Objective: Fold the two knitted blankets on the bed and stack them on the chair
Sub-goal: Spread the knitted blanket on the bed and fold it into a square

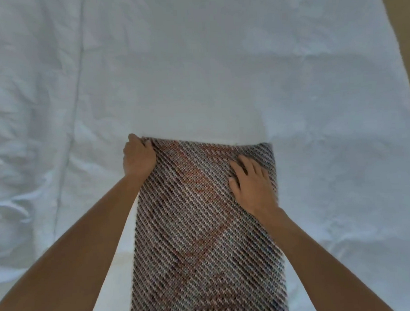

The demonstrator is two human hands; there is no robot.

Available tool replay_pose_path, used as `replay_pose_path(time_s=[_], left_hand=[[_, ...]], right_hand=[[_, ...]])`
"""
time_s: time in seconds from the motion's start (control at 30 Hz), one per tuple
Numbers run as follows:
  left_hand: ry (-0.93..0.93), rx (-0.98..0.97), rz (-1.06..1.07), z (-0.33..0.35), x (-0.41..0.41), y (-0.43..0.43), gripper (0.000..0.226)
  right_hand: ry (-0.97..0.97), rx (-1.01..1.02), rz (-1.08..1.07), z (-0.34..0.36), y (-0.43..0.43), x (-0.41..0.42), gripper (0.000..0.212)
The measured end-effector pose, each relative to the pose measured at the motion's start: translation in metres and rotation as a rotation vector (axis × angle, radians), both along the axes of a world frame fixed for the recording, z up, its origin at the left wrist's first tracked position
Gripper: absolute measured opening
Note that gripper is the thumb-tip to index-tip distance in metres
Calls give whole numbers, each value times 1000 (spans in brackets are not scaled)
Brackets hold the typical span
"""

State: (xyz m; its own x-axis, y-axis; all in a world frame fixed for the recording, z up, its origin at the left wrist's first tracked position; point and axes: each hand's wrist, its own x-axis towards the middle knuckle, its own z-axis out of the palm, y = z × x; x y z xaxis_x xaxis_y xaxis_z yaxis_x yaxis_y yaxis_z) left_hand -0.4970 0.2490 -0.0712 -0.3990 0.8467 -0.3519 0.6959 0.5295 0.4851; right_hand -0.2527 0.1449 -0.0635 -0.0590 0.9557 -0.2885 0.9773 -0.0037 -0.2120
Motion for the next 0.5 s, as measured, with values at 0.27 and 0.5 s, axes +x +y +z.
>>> replay_pose_path(time_s=[0.27,0.5], left_hand=[[390,141,-933,-17,59,-54,63],[413,111,-859,-38,29,-61,67]], right_hand=[[-47,34,2,-19,15,5,63],[-121,62,-146,-33,8,63,70]])
